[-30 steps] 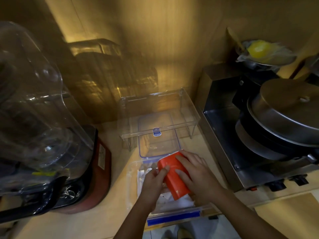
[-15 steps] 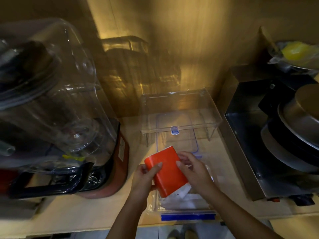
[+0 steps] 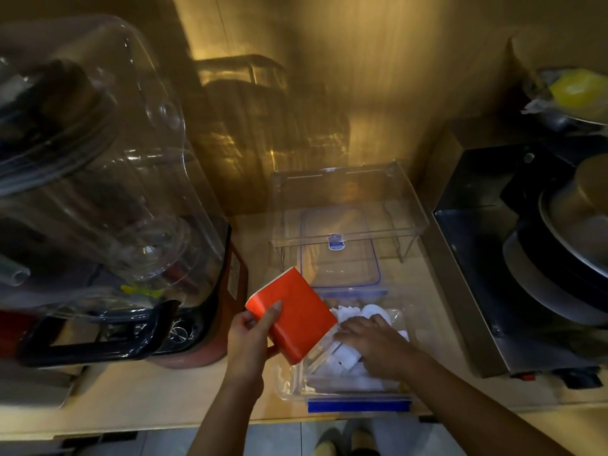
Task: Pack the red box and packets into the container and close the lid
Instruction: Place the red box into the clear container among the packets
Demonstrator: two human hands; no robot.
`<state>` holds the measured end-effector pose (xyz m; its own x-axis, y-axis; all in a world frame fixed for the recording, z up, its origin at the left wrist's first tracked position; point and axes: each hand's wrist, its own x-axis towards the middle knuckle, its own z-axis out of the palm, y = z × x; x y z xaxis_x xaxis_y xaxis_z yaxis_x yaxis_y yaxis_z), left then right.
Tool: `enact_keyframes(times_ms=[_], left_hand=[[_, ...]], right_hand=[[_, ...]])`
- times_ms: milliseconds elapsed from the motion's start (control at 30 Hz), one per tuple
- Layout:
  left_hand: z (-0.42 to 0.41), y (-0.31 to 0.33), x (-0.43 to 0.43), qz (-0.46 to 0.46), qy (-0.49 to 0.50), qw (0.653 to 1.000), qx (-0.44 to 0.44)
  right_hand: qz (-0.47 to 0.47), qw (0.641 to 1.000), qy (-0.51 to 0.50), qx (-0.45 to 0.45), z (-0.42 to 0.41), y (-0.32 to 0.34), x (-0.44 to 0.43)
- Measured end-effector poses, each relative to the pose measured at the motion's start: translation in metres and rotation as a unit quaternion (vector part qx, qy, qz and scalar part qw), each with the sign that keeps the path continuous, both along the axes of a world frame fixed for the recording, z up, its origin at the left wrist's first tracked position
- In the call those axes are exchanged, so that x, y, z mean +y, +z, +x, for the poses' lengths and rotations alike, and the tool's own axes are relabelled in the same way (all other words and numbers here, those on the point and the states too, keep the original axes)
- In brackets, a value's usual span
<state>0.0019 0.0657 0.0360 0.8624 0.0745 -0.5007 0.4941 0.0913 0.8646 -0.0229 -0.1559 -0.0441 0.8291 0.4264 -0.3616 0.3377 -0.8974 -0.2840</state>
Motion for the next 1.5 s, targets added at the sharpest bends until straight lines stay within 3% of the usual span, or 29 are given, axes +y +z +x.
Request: enact_keyframes(times_ms=[200, 333, 567, 667, 800, 933, 1033, 1100, 1167, 1233, 1333, 1500], left_hand=[[-0.002, -0.003, 0.003, 0.002, 0.004, 1.000, -0.001], [-0.003, -0.005, 0.001, 0.001, 0.009, 1.000, 0.000], [0.001, -0.001, -0.008, 0.007, 0.024, 1.000, -0.011], [0.002, 0.003, -0.011, 0.006, 0.037, 0.999, -0.017], [0.001, 0.006, -0.013, 0.008, 0.047, 0.998, -0.033], [-0.002, 0.007, -0.012, 0.020, 0.069, 0.997, -0.041], [-0.004, 0.006, -0.008, 0.024, 0.084, 0.995, -0.040], [-0.003, 0.006, -0.005, 0.031, 0.088, 0.995, -0.044], [-0.001, 0.007, -0.005, 0.038, 0.091, 0.994, -0.049], [0.000, 0.008, -0.006, 0.040, 0.099, 0.993, -0.054], [0.002, 0.011, -0.009, 0.039, 0.108, 0.992, -0.060], [0.000, 0.012, -0.010, 0.040, 0.102, 0.992, -0.066]], right_hand=[[-0.031, 0.988, 0.038, -0.148, -0.011, -0.003, 0.002], [-0.014, 0.987, 0.040, -0.154, -0.016, -0.006, 0.001], [-0.134, 0.978, 0.086, -0.132, -0.012, 0.004, 0.006], [-0.123, 0.986, 0.061, -0.100, -0.015, 0.000, 0.005], [-0.112, 0.978, -0.027, -0.173, -0.003, 0.004, -0.010], [-0.135, 0.974, -0.116, -0.138, 0.013, 0.010, -0.020], [-0.167, 0.973, -0.111, -0.117, 0.018, 0.013, -0.020], [-0.149, 0.977, -0.095, -0.115, 0.021, 0.016, -0.013], [-0.074, 0.988, -0.052, -0.128, 0.022, 0.020, -0.001], [0.005, 0.990, 0.051, -0.132, 0.021, 0.021, 0.015], [0.036, 0.962, 0.188, -0.193, 0.022, 0.018, 0.034], [-0.150, 0.946, 0.235, -0.168, 0.027, 0.006, 0.050]])
